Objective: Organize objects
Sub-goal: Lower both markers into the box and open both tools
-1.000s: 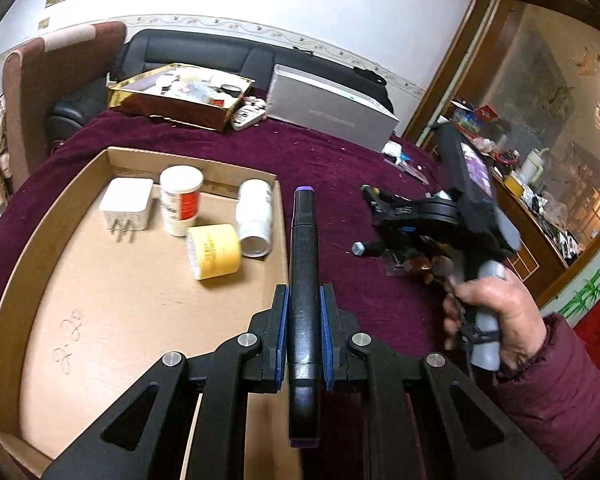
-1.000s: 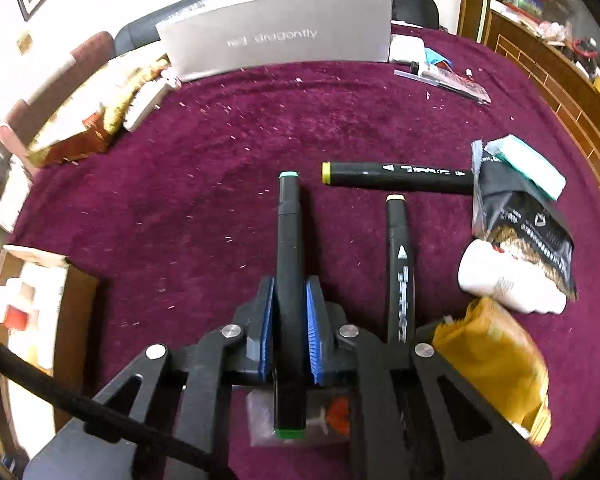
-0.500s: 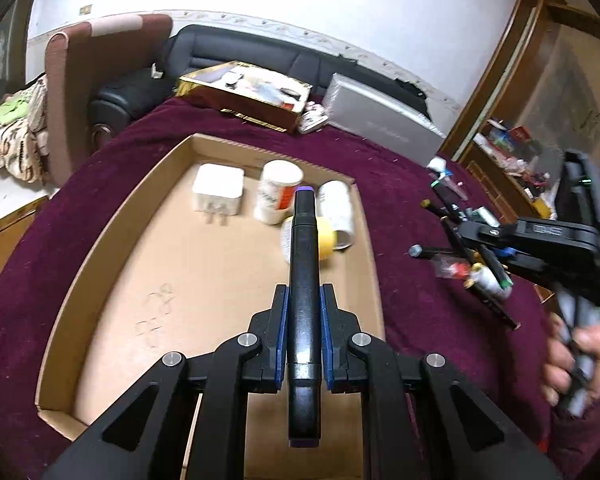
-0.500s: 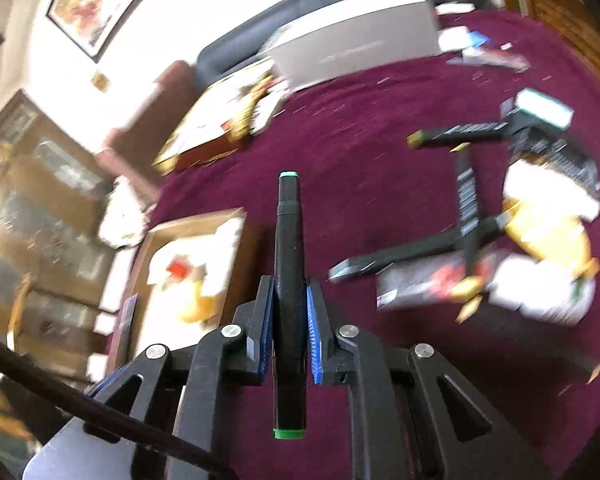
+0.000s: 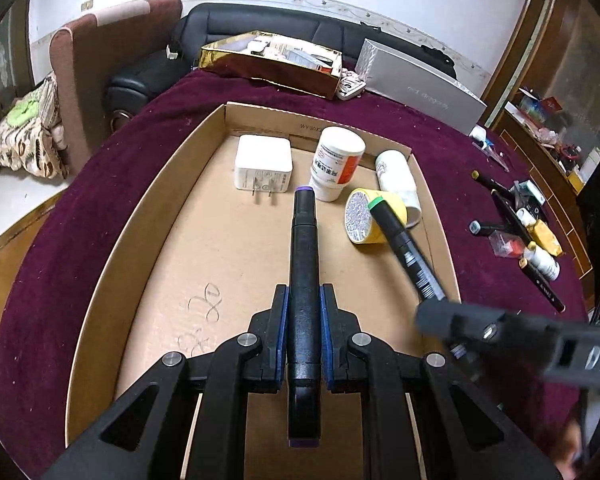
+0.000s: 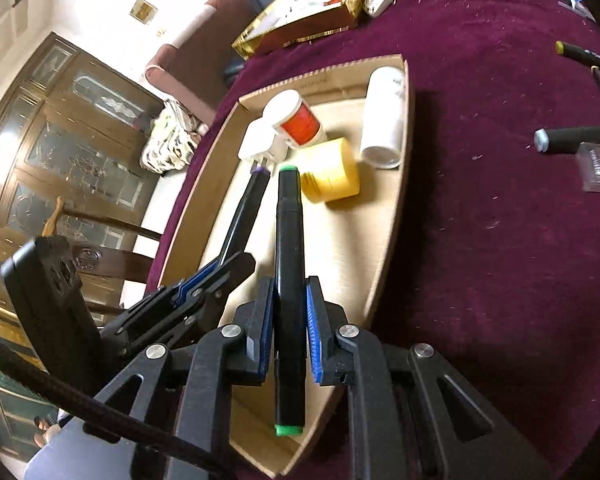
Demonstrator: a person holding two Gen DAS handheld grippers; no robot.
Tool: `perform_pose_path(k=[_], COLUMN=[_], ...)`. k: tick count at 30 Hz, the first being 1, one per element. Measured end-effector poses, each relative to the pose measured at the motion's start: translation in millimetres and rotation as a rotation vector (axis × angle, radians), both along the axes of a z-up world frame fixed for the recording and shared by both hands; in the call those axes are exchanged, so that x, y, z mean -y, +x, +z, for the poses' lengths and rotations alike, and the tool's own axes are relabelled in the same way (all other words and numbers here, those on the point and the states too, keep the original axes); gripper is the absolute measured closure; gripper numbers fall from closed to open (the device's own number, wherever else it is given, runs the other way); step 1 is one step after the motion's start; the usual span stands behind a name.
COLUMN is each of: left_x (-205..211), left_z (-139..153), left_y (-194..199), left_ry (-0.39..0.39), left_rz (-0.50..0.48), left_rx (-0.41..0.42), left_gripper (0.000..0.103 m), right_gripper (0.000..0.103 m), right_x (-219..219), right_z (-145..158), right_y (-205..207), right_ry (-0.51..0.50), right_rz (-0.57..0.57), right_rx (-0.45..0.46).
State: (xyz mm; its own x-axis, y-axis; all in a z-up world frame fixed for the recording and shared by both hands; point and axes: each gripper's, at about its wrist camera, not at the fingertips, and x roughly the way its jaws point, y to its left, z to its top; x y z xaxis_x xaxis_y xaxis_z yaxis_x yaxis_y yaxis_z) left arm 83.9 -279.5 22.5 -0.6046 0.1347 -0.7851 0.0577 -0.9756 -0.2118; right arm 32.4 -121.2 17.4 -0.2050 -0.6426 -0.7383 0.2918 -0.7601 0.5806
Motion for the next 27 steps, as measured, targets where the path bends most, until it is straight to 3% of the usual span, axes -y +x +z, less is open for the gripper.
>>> perform_pose_path(k=[6, 13, 15, 17, 21, 23, 25, 27], left_x=[1.6, 14.1, 19.2, 22.9, 22.7, 16.3, 5.4, -6.0], left_z=[-7.2, -8.6, -8.1, -6.2, 12.8, 26.7, 43.4, 56.0], left_y=[-15.1, -13.9, -12.1, -8.5, 5.3, 13.2, 22.9, 29.1], left_ry=[-0.001, 0.085, 0.119, 0.149, 0.170, 0.154, 0.152, 0.152], left_rz=[0.005, 0.040, 0.058, 0.071, 0.083, 0.074, 0.050, 0.017], left_rx=[0.029, 0.032, 0.032, 0.026, -0.028, -0.074, -0.135, -0.173], left_gripper=[0.092, 0.091, 0.091, 0.091, 0.088, 0.074, 0.063, 0.063], right_gripper=[0.090, 0.087, 0.079, 0.062, 0.059, 0.053, 0.051, 0.048], right_x=[22.0, 24.8, 23.3, 19.9, -1.8, -19.4, -43.8, -66.0], right_z=[-10.7, -12.2, -10.7, -7.2, 13.4, 27.9, 48.2, 70.2], right_y=[-8.2, -12.6, -11.8, -9.7, 4.0, 12.9, 24.7, 40.1], right_ry=[0.059, 0.085, 0.075, 0.077, 0.072, 0.083, 0.113, 0.179], right_rz=[-0.002, -0.004, -0.003, -0.008, -0.031, -0.060, -0.108, -0.166], right_rx=[0.001, -0.032, -0.041, -0.061, -0.149, -0.214, -0.314, -0.451])
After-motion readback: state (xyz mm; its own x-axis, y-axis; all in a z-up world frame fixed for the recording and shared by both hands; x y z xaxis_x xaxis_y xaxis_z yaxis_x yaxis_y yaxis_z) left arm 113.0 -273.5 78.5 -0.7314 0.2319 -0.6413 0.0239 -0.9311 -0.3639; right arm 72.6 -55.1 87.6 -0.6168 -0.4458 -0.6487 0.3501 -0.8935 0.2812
